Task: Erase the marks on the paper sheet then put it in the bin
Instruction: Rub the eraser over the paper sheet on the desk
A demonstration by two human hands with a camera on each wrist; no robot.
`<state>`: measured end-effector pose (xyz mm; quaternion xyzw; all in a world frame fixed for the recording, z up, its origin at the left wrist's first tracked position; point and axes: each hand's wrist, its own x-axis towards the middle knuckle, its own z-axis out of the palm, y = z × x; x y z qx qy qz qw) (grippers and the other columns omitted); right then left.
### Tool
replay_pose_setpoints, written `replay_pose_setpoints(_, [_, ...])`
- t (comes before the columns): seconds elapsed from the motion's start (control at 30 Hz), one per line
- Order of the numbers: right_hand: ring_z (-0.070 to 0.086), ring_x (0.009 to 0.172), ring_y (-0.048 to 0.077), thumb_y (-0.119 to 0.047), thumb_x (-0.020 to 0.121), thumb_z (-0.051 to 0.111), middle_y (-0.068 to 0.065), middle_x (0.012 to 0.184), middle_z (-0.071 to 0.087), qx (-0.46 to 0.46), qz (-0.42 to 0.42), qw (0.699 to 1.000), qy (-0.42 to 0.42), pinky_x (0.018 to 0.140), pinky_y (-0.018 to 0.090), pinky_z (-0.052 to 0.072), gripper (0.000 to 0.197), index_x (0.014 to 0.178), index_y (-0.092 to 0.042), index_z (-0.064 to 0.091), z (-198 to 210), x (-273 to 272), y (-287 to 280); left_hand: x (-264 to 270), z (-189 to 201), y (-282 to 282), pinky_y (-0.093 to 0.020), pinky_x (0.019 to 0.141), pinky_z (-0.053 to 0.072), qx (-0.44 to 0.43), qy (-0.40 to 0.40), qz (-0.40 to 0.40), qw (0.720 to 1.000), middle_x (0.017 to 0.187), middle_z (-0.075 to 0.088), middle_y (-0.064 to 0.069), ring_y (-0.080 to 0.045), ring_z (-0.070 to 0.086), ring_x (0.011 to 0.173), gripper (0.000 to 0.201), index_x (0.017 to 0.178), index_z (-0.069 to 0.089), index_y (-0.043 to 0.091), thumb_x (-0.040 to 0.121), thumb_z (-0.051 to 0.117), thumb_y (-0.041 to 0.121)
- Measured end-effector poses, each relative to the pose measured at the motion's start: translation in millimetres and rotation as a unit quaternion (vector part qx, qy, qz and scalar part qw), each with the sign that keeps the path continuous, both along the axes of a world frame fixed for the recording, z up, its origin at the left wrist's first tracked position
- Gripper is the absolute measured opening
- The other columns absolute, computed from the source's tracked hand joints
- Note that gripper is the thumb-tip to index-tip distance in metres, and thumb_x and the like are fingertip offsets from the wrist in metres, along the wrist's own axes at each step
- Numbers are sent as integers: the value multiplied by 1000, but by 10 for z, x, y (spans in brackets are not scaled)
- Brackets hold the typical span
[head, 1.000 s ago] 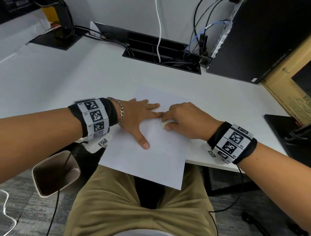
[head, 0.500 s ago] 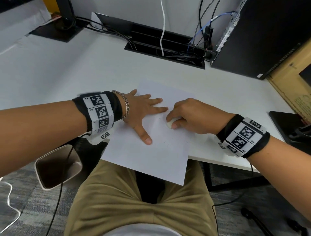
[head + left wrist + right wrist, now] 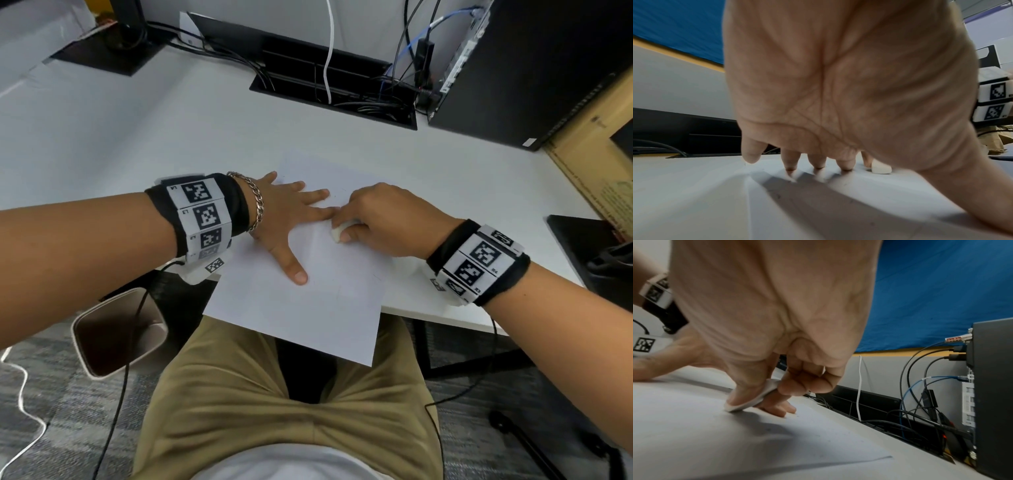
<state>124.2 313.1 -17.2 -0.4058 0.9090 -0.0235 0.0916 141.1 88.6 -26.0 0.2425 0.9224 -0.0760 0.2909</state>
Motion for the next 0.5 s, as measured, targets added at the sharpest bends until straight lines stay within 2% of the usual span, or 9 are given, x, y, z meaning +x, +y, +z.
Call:
replay_pose_setpoints(0.13, [63,97,22,-37,97,65,-4,104,64,6,-1,1000,26,76,31,40,27,123,-33,71,-52,100,38,5,9,13,-70,124,-4,-11,-4,6,1000,170,-28,15,-25,-13,161,138,157,-24,53,58,61,100])
replay_pose_setpoints(0.2, [62,96,18,-40,98,62,-6,102,64,27,19,999,35,84,34,42,26,122,-36,71,-42,189,96,7,3,19,-70,123,-3,-18,-1,5,1000,169,-29,15,-26,-13,161,139,158,-24,51,58,59,101])
replay_pose_setpoints(0.27, [60,96,14,-43,100,58,-9,98,62,45,34,996,68,89,38,36,23,118,-39,70,-36,212,116,6,-3,14,-70,124,-3,-18,-1,5,1000,169,-29,15,-26,-13,161,140,157,-25,52,57,59,102])
replay_pose_setpoints(0.33, [57,96,13,-44,100,56,-10,93,60,42,14,995,92,88,39,29,20,113,-40,70,-34,184,107,2,-5,22,-69,124,-3,-13,0,6,1000,170,-29,15,-26,-12,161,140,157,-25,52,57,59,102])
replay_pose_setpoints(0.5, [59,92,15,-43,100,55,-9,90,61,58,15,992,109,89,42,32,18,108,-38,70,-75,302,86,20,2,20,-69,124,-2,-13,2,10,1000,170,-27,15,-25,-11,161,139,158,-23,52,58,60,101])
